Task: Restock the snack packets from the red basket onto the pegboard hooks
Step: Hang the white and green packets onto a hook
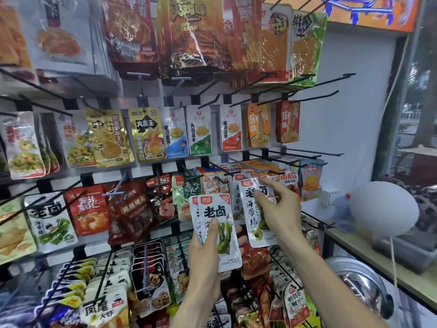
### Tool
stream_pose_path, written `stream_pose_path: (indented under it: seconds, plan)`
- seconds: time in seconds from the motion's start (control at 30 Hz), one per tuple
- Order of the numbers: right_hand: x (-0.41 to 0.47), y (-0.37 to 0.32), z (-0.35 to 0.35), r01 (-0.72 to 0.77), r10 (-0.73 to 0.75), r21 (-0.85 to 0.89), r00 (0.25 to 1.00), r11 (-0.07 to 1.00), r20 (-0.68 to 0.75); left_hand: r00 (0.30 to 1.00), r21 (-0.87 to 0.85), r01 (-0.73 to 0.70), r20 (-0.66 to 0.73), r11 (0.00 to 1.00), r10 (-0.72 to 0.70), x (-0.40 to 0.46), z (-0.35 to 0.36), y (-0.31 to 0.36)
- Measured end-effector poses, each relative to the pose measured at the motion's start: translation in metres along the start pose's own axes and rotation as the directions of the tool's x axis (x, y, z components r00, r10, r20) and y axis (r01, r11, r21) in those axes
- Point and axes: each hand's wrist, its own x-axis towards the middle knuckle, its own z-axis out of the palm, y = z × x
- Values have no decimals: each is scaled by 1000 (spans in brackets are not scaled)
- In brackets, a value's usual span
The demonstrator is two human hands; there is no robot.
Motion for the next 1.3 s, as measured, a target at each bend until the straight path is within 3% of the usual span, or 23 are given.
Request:
stream_pose_path:
  seconds: [0.5, 0.63, 0.77, 0.87, 0.97, 1.13, 1.3]
  plan:
    - [36, 8, 40, -35, 36, -266, 999, 963, 1, 997, -62, 32, 67, 998, -28, -1, 12, 9]
    - [41, 10, 50, -30, 47, -328, 998, 944, 44, 999, 13, -8, 33, 1000, 8, -6, 13, 11]
    - [7, 10, 26, -76, 85, -277, 996, 958, 22, 1000, 20, 8, 28, 1000, -8, -10, 15, 15]
    - [-25, 0, 9, -101, 102, -43, 994, 994, 34, 999, 40, 14, 31, 999, -15, -12, 22, 12]
    - [-36, -6, 10, -225, 208, 141, 970, 964, 124, 1000, 108, 21, 1, 994, -22, -8, 32, -2]
    - [-19, 1, 7, -158, 168, 191, 985, 969, -39, 1000, 133, 26, -17, 991, -24, -11, 42, -3]
    - [11, 4, 10, -100, 112, 148, 991, 984, -73, 1000, 253, 9, -17, 967, -5, -24, 49, 12]
